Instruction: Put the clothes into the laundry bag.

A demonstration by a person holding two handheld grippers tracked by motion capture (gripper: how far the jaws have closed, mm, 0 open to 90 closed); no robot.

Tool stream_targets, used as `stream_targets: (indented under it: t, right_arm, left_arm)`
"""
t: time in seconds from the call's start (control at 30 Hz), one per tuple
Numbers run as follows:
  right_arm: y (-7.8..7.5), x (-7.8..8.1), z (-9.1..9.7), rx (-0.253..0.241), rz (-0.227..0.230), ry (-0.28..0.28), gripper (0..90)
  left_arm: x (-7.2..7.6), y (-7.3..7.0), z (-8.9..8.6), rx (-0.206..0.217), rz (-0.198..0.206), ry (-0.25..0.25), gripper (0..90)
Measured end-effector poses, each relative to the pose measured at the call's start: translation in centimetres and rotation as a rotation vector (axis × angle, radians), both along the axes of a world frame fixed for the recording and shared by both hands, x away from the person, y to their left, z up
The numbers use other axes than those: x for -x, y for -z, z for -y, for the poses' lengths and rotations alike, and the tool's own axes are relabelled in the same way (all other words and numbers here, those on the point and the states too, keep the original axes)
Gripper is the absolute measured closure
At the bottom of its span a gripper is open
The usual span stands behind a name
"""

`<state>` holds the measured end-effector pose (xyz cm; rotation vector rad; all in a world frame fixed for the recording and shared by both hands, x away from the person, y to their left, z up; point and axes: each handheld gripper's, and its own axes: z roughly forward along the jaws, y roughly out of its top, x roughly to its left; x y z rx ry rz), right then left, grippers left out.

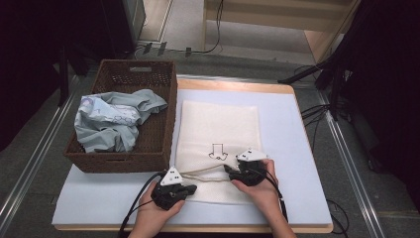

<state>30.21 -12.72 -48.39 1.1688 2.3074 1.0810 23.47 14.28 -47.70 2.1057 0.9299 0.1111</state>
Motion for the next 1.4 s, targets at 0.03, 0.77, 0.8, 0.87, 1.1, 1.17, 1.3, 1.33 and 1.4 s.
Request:
stream_targets:
  t: [0.03, 0.77, 0.8, 0.87, 1.1, 1.17, 1.3, 1.33, 1.4]
  right_arm:
    - [0.0, 0.0, 0.1, 0.002, 0.007, 0.004, 50.5]
    - [-3.8, 0.8, 2.7, -0.283, 0.079, 0.04, 87.6]
    - [-3.8, 0.8, 2.8, -0.289, 0.078, 0.041, 87.6]
    - [-3.9, 0.7, 2.9, -0.29, 0.083, 0.035, 87.6]
    - [-4.5, 0.8, 3.2, -0.301, 0.124, 0.019, 87.6]
    - [-4.5, 0.8, 3.2, -0.305, 0.123, 0.019, 87.6]
    - [-4.9, 0.9, 3.5, -0.313, 0.133, 0.027, 87.6]
    - [-4.9, 0.9, 3.5, -0.313, 0.133, 0.026, 87.6]
    - [-4.8, 0.9, 3.4, -0.309, 0.134, 0.022, 87.6]
  left_arm:
    - [0.0, 0.0, 0.0, 0.0, 0.0, 0.0, 90.0]
    - [0.0, 0.0, 0.0, 0.0, -0.002, -0.019, 90.0]
    - [0.0, 0.0, 0.0, 0.0, -0.002, -0.02, 90.0]
    - [0.0, 0.0, 0.0, 0.002, 0.001, -0.017, 90.0]
    - [0.0, -0.1, 0.0, -0.004, 0.002, -0.017, 90.0]
    - [0.0, -0.1, 0.0, -0.006, 0.004, -0.018, 90.0]
    - [0.0, 0.0, 0.0, -0.006, 0.005, -0.018, 90.0]
    - [0.0, 0.0, 0.0, -0.006, 0.006, -0.018, 90.0]
    - [0.0, 0.0, 0.0, -0.006, 0.006, -0.018, 90.0]
